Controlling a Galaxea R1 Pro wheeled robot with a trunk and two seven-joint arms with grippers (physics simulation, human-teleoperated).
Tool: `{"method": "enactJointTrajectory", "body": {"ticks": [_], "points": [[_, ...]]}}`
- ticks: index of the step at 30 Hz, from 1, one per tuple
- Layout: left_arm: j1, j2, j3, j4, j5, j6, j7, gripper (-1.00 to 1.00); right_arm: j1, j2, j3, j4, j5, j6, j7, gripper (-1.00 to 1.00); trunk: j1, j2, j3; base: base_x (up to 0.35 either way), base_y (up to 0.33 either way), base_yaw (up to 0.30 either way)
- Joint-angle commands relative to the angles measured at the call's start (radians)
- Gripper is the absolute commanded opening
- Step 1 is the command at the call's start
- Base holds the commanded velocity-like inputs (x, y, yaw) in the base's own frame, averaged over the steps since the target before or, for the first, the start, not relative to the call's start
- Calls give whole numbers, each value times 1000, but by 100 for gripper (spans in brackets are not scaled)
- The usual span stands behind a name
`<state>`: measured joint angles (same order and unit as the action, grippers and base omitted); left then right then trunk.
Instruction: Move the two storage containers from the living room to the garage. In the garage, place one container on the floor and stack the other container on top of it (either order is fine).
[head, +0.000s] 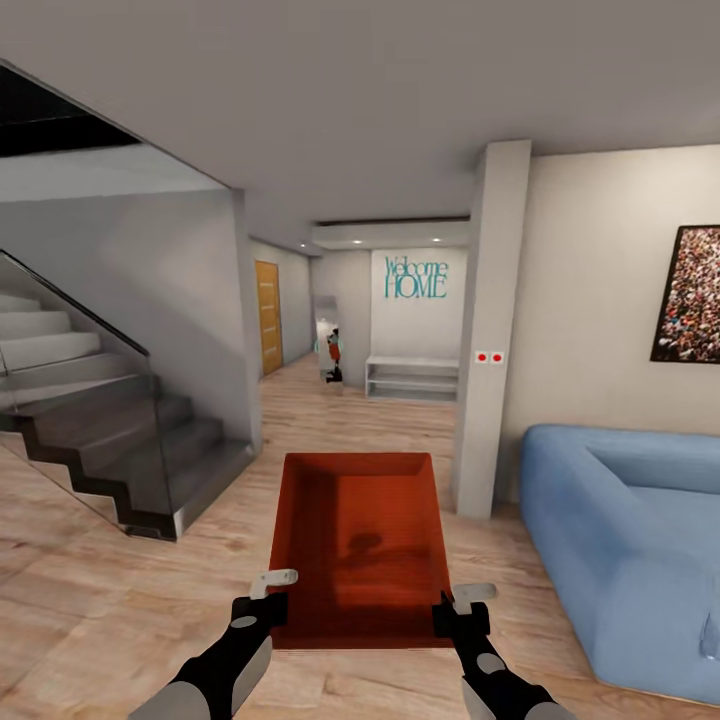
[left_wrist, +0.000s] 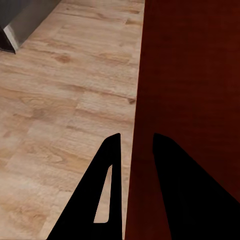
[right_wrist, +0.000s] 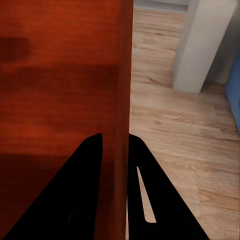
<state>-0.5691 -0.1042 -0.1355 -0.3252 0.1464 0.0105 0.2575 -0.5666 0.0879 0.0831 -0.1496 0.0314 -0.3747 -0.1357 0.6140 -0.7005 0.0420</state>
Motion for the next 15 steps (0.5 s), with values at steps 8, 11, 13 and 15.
{"method": "enactJointTrajectory", "body": {"ticks": [8,11,13,15], "points": [[0,8,5,2,10,2,12,-100,-1,-2,-26,-2,-4,-6,-15,-100,1,0,0,321,85,0],[0,8,5,2,10,2,12,-100,-1,-2,-26,-2,-4,-6,-15,-100,1,0,0,321,85,0],[0,8,5,2,10,2,12,-100,-1,-2,-26,-2,-4,-6,-15,-100,1,0,0,321,84,0],[0,8,5,2,10,2,12,-100,-1,-2,-26,-2,-4,-6,-15,-100,1,0,0,321,84,0]]}}
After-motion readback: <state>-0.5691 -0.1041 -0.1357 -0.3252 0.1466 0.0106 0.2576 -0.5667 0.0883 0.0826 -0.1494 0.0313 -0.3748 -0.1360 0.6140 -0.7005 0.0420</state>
